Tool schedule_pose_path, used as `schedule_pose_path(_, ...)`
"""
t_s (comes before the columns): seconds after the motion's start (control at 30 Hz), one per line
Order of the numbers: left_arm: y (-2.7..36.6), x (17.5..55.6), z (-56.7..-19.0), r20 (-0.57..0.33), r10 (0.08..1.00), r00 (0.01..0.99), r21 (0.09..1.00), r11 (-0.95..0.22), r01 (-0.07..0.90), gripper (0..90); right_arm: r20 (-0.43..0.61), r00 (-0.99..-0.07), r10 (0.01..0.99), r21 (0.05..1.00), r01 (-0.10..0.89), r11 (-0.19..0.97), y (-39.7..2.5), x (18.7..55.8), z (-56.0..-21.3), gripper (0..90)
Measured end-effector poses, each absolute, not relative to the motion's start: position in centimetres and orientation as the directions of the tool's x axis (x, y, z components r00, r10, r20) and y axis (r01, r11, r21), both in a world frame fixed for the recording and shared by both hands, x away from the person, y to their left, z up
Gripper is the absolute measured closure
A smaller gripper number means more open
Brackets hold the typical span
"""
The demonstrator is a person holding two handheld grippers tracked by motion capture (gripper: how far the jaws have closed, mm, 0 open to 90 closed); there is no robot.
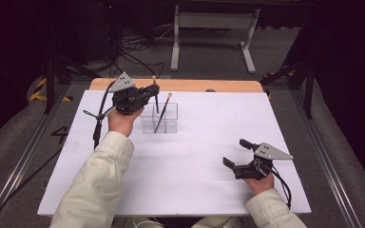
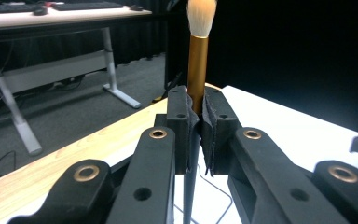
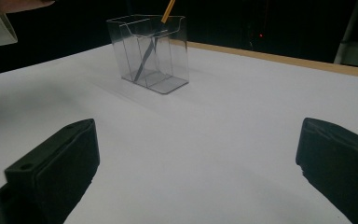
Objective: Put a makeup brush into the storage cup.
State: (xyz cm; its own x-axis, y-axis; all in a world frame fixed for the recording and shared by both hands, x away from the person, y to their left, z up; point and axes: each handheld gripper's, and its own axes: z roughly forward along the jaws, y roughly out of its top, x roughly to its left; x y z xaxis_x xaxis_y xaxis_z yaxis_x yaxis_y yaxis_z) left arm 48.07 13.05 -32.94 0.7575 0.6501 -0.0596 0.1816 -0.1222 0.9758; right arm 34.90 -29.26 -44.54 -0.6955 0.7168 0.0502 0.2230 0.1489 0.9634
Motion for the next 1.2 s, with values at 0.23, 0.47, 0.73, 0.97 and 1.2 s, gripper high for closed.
schedule_pose_path(0.23, 12.9, 48.6, -33.4, -0.082, 0.676, 0.732, 0.971, -0.11, 0.21, 82.6, 0.053, -0.698, 0.714, 0.964, 0.224, 0.147, -29.3, 34.9, -44.5, 0.0)
schedule_pose_path(0.47, 12.6, 48.9, -33.9, -0.086, 0.673, 0.734, 0.967, -0.12, 0.223, 82.6, 0.059, -0.703, 0.709, 0.963, 0.226, 0.144, -29.3, 34.9, -44.5, 0.0)
schedule_pose_path(0.73, 12.2, 49.1, -34.6, -0.08, 0.676, 0.732, 0.964, -0.136, 0.23, 82.6, 0.059, -0.703, 0.709, 0.964, 0.225, 0.143, -29.2, 34.8, -44.5, 0.0)
schedule_pose_path(0.97, 12.0, 49.1, -35.2, -0.091, 0.674, 0.733, 0.959, -0.14, 0.247, 82.6, 0.062, -0.704, 0.707, 0.963, 0.229, 0.144, -29.2, 34.8, -44.5, 0.0)
schedule_pose_path(1.2, 11.9, 49.3, -36.4, -0.103, 0.674, 0.732, 0.955, -0.139, 0.262, 82.6, 0.059, -0.703, 0.708, 0.963, 0.227, 0.144, -29.2, 34.8, -44.5, 0.0)
